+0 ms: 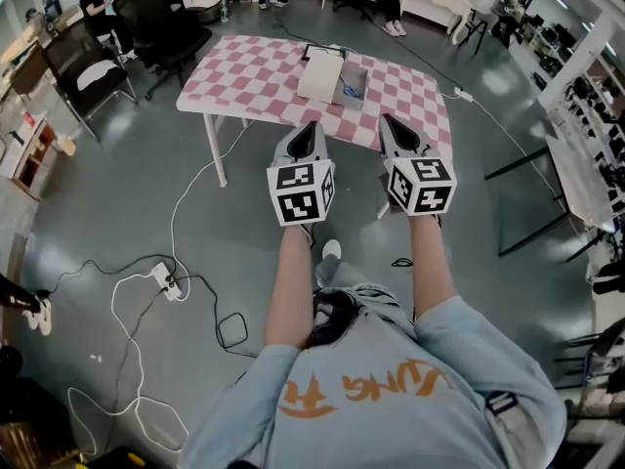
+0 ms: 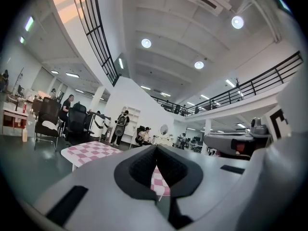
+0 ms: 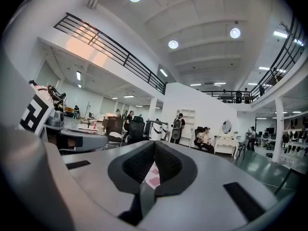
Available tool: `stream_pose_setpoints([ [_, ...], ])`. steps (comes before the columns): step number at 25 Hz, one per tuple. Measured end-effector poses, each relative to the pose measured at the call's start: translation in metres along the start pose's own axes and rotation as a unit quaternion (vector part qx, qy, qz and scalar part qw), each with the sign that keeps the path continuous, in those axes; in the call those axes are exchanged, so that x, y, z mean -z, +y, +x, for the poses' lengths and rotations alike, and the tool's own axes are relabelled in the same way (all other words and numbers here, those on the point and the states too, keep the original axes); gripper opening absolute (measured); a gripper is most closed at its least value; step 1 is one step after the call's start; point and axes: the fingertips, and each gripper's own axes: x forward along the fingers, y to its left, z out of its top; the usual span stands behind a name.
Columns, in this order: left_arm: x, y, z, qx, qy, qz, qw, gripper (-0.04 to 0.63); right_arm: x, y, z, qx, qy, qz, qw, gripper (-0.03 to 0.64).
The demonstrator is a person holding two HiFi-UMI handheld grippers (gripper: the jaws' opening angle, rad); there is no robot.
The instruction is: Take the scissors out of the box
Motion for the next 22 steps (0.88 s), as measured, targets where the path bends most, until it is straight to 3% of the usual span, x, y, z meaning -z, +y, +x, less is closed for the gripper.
stream_pose_setpoints([
  [3, -0.007, 0.004, 0.007, -0.005, -0.010, 0.008, 0.9999, 0.020, -0.008, -0.006, 0.006, 0.000, -0.013, 0.002, 1.000, -0.003],
  [11, -0.004, 0.019, 0.043, -0.028, 0.015, 0.036, 0.9988, 0.019, 0.002, -0.038, 0.033, 0.006, -0.018, 0.029, 0.999, -0.003],
  [16, 0.006, 0.016, 0.078, -0.024, 0.024, 0.055, 0.9979, 0.018, 0.021, -0.067, 0.062, 0.012, -0.011, 0.054, 0.998, -0.003],
  [22, 0.007, 0.030, 0.133, -0.040, 0.018, 0.052, 0.9977, 0.019, 0.034, -0.099, 0.117, 0.001, 0.000, 0.068, 0.998, -0.003],
])
